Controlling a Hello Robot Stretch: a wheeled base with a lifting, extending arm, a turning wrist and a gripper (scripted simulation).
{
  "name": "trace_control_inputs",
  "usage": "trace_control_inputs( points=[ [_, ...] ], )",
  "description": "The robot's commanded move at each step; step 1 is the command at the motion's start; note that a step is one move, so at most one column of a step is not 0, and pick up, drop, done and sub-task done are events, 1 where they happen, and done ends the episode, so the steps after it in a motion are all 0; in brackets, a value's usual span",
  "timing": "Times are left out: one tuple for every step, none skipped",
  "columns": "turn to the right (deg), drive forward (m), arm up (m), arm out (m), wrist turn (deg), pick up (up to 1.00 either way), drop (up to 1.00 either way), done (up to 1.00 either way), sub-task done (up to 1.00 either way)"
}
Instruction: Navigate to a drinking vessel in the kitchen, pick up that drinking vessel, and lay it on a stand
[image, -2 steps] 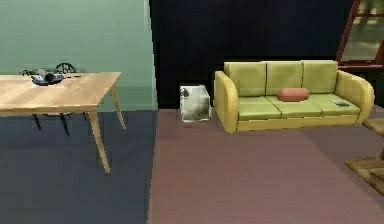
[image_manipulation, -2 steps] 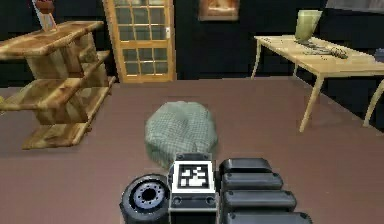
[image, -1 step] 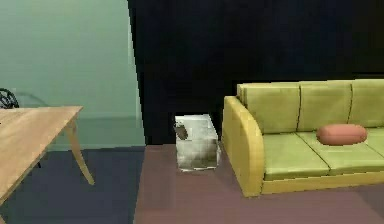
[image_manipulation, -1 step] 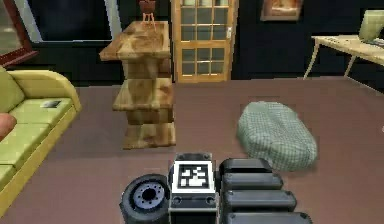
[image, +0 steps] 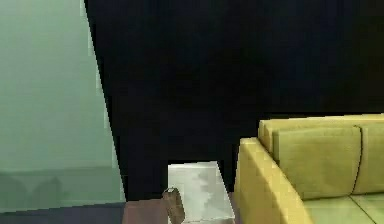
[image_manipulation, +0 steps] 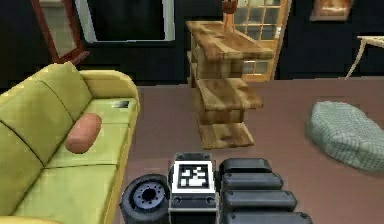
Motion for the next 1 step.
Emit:
trace_control_inputs(
  points=[
    [-45.0,0.0,0.0,0.0,0.0,0.0,0.0,0.0,0.0]
  ],
)
